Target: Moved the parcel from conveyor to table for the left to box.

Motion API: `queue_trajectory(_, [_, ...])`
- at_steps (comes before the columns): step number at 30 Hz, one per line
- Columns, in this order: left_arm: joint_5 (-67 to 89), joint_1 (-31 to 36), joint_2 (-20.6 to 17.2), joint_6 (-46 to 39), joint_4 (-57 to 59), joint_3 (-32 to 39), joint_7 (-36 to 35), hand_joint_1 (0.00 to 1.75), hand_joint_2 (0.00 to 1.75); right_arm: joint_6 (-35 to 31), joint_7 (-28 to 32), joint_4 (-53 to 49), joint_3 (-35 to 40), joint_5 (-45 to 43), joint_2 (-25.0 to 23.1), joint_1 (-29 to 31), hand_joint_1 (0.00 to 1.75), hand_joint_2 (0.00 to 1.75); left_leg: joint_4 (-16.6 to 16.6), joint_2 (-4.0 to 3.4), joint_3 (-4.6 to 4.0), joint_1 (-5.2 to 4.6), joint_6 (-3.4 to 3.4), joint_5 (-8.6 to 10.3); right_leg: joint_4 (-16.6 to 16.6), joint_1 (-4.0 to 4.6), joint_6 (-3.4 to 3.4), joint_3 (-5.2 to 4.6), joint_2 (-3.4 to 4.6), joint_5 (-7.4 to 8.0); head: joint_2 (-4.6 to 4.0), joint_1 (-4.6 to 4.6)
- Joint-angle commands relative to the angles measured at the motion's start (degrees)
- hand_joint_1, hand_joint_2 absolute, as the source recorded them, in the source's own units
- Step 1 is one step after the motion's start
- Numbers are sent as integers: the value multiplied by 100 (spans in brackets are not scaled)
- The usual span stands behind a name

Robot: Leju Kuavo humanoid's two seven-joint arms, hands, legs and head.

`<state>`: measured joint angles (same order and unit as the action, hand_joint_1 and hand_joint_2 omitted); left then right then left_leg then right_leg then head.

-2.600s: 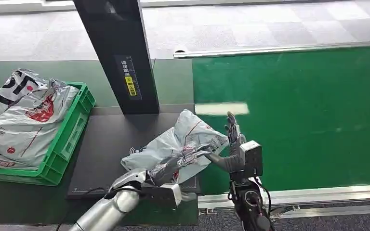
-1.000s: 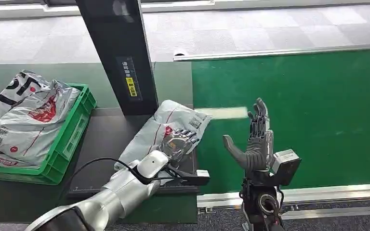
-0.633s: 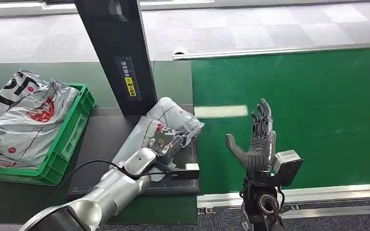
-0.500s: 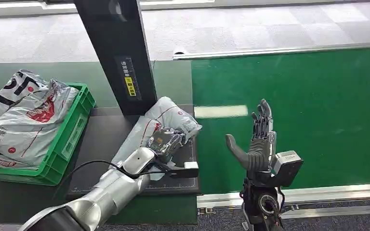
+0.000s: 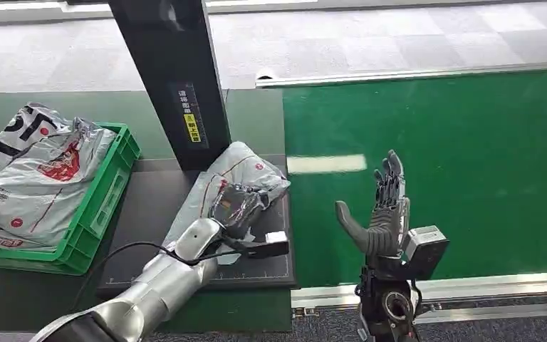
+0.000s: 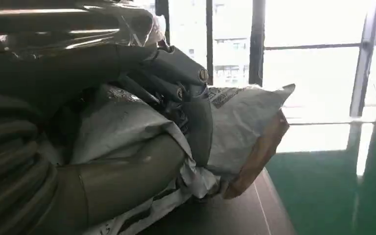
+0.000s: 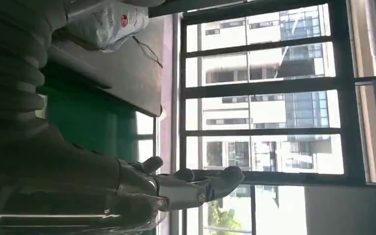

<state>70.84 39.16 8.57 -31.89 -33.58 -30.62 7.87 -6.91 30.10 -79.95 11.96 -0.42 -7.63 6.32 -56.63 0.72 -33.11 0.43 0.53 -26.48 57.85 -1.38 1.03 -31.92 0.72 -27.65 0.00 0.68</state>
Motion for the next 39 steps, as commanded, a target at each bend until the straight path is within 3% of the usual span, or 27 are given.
queue_trajectory(1, [-275, -956, -852, -494, -3905, 1013, -200, 175, 175, -197, -74, -189, -52, -27, 71, -246, 0, 175, -6, -19, -23, 5, 2, -1, 3, 7, -11, -26, 9, 5, 0, 0])
queue_trajectory(4, [-448, -1433, -989, -811, -4953, 1387, -10, 175, 175, -286, -35, -192, -66, -51, 84, -338, 0, 175, -3, -28, -26, 3, 1, -4, 3, 5, -9, -34, 19, 3, 0, 0])
queue_trajectory(7, [-709, -1880, -563, -811, -5927, 2288, 854, 175, 175, -369, 12, -233, -94, -77, 97, -420, 0, 175, -3, -30, -35, 4, 0, -6, 1, 6, -7, -42, 21, 3, 0, 2])
queue_trajectory(13, [-1337, -2196, 342, -811, -6789, 3625, 2298, 175, 175, -460, 34, -484, -135, -71, 79, -640, 0, 175, -8, -31, -51, 7, -1, -7, 1, 9, -9, -57, 19, 2, 0, 0])
queue_trajectory(17, [-1710, -2179, 375, -811, -6797, 3782, 2391, 175, 175, -492, 36, -581, -144, -46, 64, -716, 0, 175, -6, -22, -55, 5, 0, -4, 2, 6, -6, -60, 14, 1, 0, 0])
queue_trajectory(18, [-1594, -2063, 634, -811, -6890, 4270, 2661, 175, 175, -506, 36, -632, -144, -36, 56, -745, 0, 175, -6, -22, -55, 5, 0, -4, 2, 6, -6, -60, 14, 1, 0, 0])
queue_trajectory(19, [-1723, -1557, 328, -811, -6350, 4733, 2317, 175, 175, -537, 19, -723, -137, 10, 60, -738, 0, 175, -8, -25, -55, 6, 0, -5, 2, 8, -8, -60, 14, 1, 0, 0])
queue_trajectory(23, [-1648, -1182, 126, -811, -5864, 4935, 2179, 175, 175, -540, -7, -683, -139, 23, 54, -675, 0, 175, -5, -16, -56, 8, 4, 3, 4, 9, -14, -59, 5, 5, 0, 0])
queue_trajectory(25, [-1520, -908, -290, -811, -5250, 4765, 1700, 175, 175, -521, -23, -627, -122, 24, 43, -634, 0, 175, -2, -9, -53, 10, 3, 5, 0, 11, -14, -55, -2, 5, 0, 0])
queue_trajectory(28, [-1547, -841, -344, -811, -5167, 4774, 1699, 175, 175, -521, -23, -613, -118, 24, 39, -626, 0, 175, 2, -3, -46, 9, 3, 7, -2, 10, -13, -46, -8, 3, -2, -2])
queue_trajectory(35, [307, -12, -1038, -811, -3667, 5395, 1080, 175, 175, -374, -6, -293, -16, -48, 44, -439, 0, 175, 2, -12, -45, 10, 6, 9, 0, 12, -17, -47, 0, 7, 0, -4])
queue_trajectory(39, [1479, 383, -1854, -811, -3120, 5474, 477, 175, 175, -253, 71, 79, 105, -141, 45, -260, 0, 175, 1, -27, -45, 9, 6, 3, 3, 10, -12, -53, 21, 6, 0, 0])
